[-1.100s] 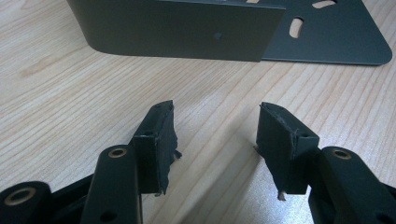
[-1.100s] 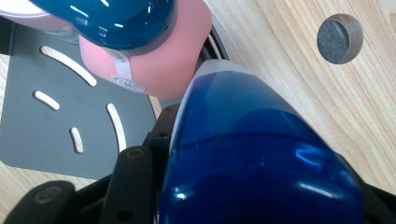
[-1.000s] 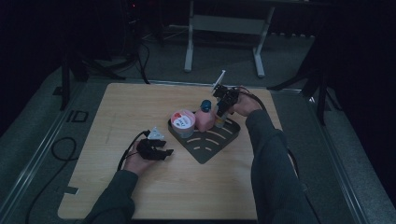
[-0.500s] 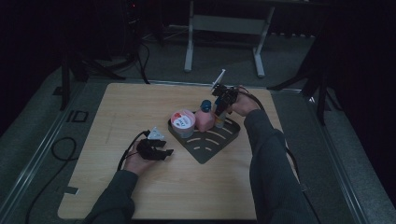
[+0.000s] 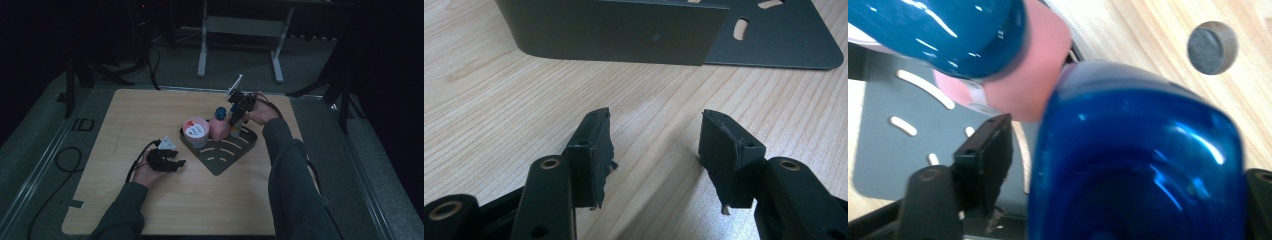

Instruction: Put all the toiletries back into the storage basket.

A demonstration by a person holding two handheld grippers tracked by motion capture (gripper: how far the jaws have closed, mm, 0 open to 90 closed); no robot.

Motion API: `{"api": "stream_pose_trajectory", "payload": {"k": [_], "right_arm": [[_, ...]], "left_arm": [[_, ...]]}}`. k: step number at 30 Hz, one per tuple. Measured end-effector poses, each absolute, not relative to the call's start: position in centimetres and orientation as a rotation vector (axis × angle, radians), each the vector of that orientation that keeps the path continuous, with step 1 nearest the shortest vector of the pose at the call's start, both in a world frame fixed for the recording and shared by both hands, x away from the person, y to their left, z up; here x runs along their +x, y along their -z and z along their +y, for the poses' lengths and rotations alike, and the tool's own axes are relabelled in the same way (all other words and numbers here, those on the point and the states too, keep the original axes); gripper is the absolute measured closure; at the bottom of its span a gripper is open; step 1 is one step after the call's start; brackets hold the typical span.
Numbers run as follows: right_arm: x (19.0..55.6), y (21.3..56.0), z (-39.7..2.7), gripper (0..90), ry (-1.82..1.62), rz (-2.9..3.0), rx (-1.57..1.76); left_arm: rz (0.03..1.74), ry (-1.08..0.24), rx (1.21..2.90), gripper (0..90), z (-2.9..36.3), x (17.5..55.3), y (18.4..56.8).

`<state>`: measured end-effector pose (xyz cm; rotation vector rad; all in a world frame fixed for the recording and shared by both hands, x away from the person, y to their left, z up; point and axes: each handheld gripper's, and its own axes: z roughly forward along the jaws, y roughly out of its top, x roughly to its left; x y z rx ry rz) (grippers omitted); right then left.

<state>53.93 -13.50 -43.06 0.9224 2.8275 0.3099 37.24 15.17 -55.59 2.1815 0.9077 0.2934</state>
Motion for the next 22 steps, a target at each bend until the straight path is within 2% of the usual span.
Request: {"api": "stream_pose_trajectory", "payload": {"k": [10,22], "right_arm": [[53.4,43.1,-15.4,17.1,-0.370,2.809,0.960],[52.5,42.3,-16.6,14.5,-0.443,2.799,0.948]], "left_arm": [[0.907,-0.292,2.182,46.8,15.2,37.3,55.6],[0.908,-0.289,2.182,46.9,15.2,37.3,55.6]]}}
